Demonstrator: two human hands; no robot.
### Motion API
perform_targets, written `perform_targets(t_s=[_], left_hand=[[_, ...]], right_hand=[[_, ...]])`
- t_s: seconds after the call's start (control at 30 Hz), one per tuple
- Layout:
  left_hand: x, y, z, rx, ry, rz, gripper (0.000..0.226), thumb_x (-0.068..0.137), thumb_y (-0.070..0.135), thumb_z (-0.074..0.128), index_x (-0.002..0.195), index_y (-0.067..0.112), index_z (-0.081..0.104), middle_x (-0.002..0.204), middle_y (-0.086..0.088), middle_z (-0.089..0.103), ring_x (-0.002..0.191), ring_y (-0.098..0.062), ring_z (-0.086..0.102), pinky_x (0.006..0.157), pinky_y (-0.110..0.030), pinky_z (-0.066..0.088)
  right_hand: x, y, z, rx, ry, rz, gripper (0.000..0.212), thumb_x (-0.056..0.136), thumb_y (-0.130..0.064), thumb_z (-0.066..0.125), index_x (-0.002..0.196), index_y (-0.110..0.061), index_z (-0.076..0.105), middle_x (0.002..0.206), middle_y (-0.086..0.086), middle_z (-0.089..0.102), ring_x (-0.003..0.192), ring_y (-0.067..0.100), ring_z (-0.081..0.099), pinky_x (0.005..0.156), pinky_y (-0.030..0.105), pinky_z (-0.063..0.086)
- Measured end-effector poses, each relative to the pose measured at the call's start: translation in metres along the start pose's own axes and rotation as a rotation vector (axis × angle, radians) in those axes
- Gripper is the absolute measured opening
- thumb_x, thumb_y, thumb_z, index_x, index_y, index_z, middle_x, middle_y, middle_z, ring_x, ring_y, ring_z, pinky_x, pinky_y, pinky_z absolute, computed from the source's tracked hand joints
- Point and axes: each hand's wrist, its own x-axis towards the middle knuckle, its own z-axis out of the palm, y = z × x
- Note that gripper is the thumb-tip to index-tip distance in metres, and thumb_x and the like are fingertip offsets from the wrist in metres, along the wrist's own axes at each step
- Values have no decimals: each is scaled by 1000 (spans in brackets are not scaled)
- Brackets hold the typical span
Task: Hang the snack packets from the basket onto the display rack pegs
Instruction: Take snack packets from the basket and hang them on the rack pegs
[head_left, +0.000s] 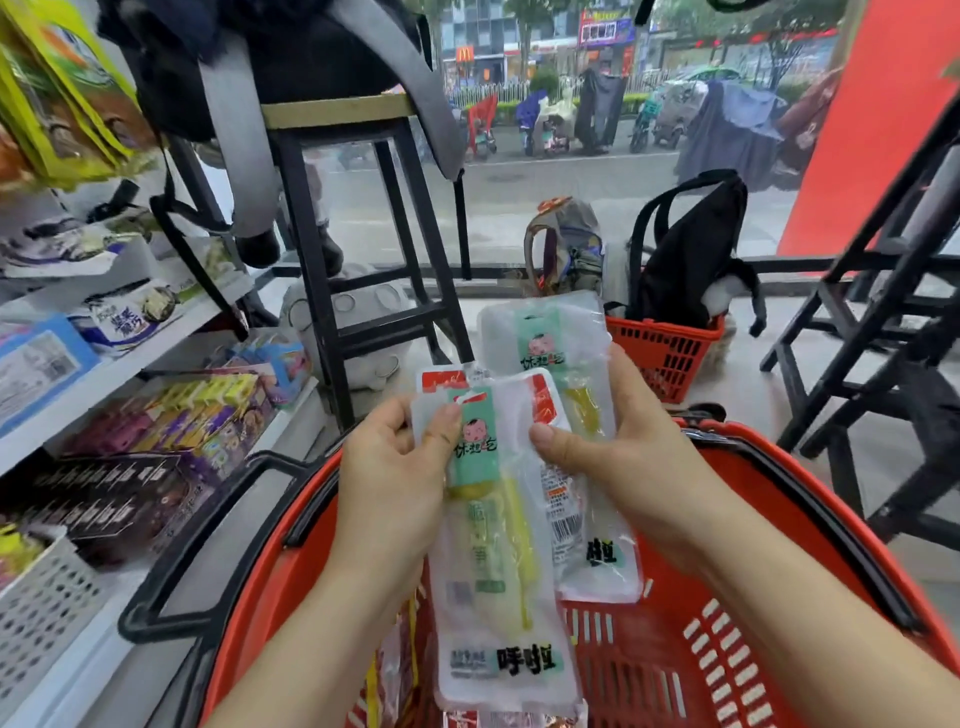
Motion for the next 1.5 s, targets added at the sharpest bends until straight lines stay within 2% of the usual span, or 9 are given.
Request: perform_targets(t_s=[0.2, 0.37, 0.53, 0.8, 1.03, 1.13, 1.3, 1.43, 1.5], left_hand=[[-4, 99, 16, -51, 123, -116, 5, 95, 17, 58, 91, 14, 60, 91, -15, 72, 79, -28, 68, 69, -43, 59], [-9, 223, 9, 138, 184, -51, 8, 94, 25, 61, 86, 25, 61, 81, 0, 71, 73, -23, 68, 64, -43, 57], [-29, 396, -5, 57, 304, -213, 7, 93, 17, 60, 88, 13, 64, 72, 1, 71, 64, -15, 66, 51, -31, 56], [-101, 593, -7, 101, 591, -160, 16, 92, 29, 63, 94, 18, 75, 100, -11, 73, 92, -40, 67, 77, -55, 55], [-171, 652, -16, 266, 884, 11, 13, 96, 26, 58, 86, 20, 65, 85, -8, 71, 80, -35, 67, 69, -56, 55], [-210, 665, -31, 337, 1034, 26, 10, 97, 27, 56, 88, 26, 61, 82, -1, 67, 72, -17, 64, 67, -36, 55], [-269, 686, -62, 350, 1141, -13, 16, 94, 16, 60, 81, 26, 64, 67, 20, 66, 60, 9, 55, 59, -18, 50], [-303, 699, -86, 289, 1136, -73, 11, 89, 13, 64, 78, 13, 68, 65, 3, 65, 60, -14, 59, 57, -41, 55], [-318, 704, -101, 250, 1173, -62, 12, 87, 10, 68, 76, 13, 68, 59, 1, 65, 54, -12, 59, 47, -34, 53]], right_hand=[[-4, -105, -9, 59, 162, 21, 92, 85, -6, 70, 133, -70, 24, 150, -14, 40, 135, 19, 46, 107, 54, 42], [4, -231, 2, -124, 73, 29, 42, 88, -1, 65, 92, -42, 73, 103, -33, 68, 108, -13, 57, 91, 4, 42], [5, -386, 24, 29, 5, 147, 34, 85, 2, 66, 83, -29, 78, 91, -19, 75, 92, -4, 66, 78, 8, 48], [-23, -574, 53, 360, -222, 189, 29, 80, 5, 69, 68, -20, 77, 75, -5, 75, 69, 6, 66, 64, 17, 52], [-62, -629, 76, 443, -526, 236, 19, 73, 3, 76, 75, -15, 74, 80, -3, 71, 66, 10, 64, 61, 24, 57], [-80, -637, 90, 346, -635, 175, 21, 75, -2, 77, 79, -23, 77, 85, -7, 72, 74, 8, 63, 70, 27, 53], [-107, -646, 125, 215, -739, 54, 32, 82, 13, 63, 70, -14, 75, 67, -17, 71, 61, -9, 59, 59, 3, 42], [-142, -658, 170, 144, -869, -27, 48, 79, 14, 62, 58, -27, 74, 59, -15, 69, 56, 5, 55, 52, 4, 39], [-163, -668, 195, 153, -927, -35, 42, 80, 12, 63, 63, -25, 75, 65, -16, 72, 61, -2, 62, 60, 7, 45]])
